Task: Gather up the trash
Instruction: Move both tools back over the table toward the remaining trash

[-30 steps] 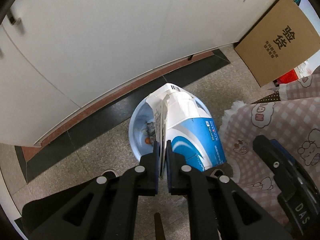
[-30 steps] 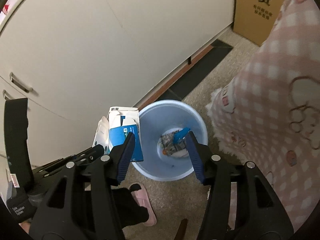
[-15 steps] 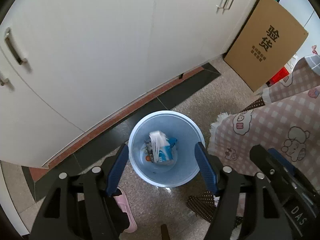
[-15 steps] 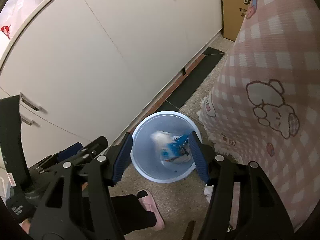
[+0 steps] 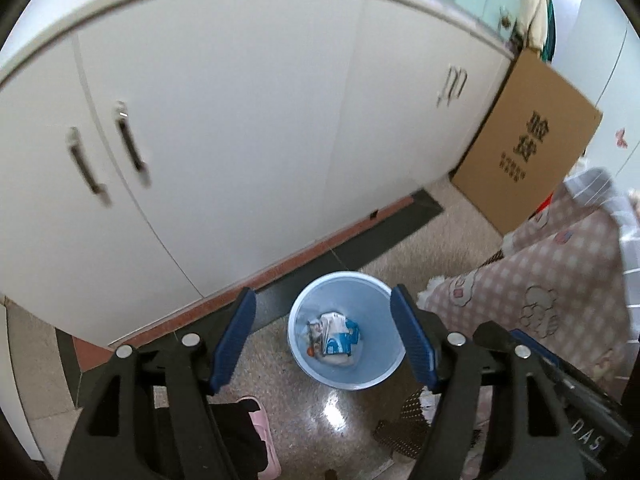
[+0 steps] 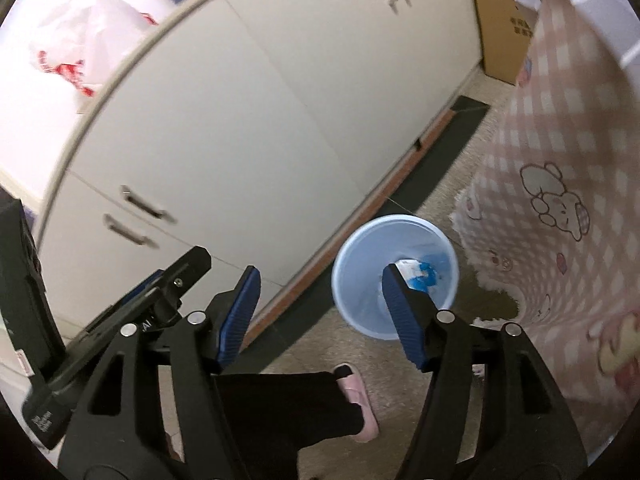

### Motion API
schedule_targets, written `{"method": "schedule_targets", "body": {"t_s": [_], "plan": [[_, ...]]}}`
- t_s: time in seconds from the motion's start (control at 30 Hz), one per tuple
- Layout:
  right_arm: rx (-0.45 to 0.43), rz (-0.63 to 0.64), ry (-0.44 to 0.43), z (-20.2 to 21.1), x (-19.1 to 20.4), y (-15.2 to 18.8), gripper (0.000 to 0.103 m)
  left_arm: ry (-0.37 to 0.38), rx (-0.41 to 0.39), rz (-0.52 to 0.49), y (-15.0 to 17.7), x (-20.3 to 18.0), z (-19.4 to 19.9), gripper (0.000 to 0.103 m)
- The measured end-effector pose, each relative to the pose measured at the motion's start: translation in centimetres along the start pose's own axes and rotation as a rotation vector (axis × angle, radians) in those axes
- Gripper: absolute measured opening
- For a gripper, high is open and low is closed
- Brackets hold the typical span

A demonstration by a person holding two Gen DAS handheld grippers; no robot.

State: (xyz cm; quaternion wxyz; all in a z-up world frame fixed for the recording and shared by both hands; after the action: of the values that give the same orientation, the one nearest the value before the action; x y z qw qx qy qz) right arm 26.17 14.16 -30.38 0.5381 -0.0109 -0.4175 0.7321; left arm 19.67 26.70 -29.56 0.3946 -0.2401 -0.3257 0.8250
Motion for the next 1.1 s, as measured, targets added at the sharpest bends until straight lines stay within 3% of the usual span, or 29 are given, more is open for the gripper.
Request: {"method": "schedule_targets", "body": {"t_s": [0.3,0.53,0.67,0.87,1.1], "plan": [[-0.121,0.071,-0.062,6.9,3.7,-2.1,0.065,0.038,-0.122,0.02,-2.4,-0.7,6.6,0.072],[-0.261,0.128,0.0,13.7,2.4,-4.6,0.067,0.118,-0.179,-0.019,-3.9,-5.7,10.7,0.074],[-0.344,0.146,0.083,18.0,-0.8,-6.4,0.067,0.183,-0.193,-0.08,-4.2,-10.5,12.4,0.074],[-0.433,0.071,0.212,23.7,-8.8,-8.3,0.068,0.333,-0.166,-0.207,-3.5,-20.3,14.4,0.074],[-0.463,-0.031,0.38,29.4,-18.8,-8.8,0.072,0.484,-0.06,-0.344,-0.7,-30.7,14.2,0.074]]}}
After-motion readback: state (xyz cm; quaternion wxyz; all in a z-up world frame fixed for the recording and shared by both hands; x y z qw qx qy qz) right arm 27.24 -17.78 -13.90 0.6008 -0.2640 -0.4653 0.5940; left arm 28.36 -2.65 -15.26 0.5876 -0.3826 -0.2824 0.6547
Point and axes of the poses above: each gripper's, at about its wrist camera, not at the fingertips, and z roughly against the way its jaws point, x to its left, y to its underside, the point moved 6 cm from there along -z, roughly the way its jaws point, and after that the axes turned 11 degrees about -x, right-handed, at the moved point
